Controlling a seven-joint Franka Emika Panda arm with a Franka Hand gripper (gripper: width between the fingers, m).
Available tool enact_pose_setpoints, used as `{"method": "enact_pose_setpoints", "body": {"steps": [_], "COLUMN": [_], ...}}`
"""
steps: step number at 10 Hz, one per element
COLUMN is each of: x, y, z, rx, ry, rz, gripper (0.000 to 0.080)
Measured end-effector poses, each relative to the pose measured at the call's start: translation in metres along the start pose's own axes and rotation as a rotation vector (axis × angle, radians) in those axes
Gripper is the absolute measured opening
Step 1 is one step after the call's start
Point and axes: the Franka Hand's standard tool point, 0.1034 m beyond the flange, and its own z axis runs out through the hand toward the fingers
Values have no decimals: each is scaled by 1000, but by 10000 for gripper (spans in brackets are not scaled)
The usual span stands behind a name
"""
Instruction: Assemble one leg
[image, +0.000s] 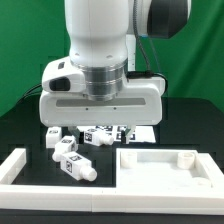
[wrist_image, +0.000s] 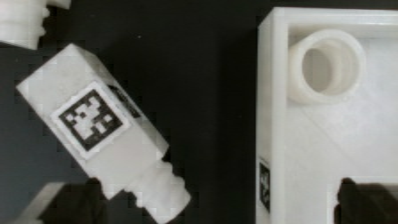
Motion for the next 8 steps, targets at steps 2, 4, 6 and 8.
{"method": "enact_pose_setpoints", "body": {"steps": [2,4,6,8], "x": [-35,-64,-78,-79], "y": [22,58,57,56], "z": [6,11,13,19], "rx": [-1,-27,-22,-17], "ry": [-143,-304,-432,-539], "rz": [-16,-18,-13,-7], "gripper": [649,649,649,649]}}
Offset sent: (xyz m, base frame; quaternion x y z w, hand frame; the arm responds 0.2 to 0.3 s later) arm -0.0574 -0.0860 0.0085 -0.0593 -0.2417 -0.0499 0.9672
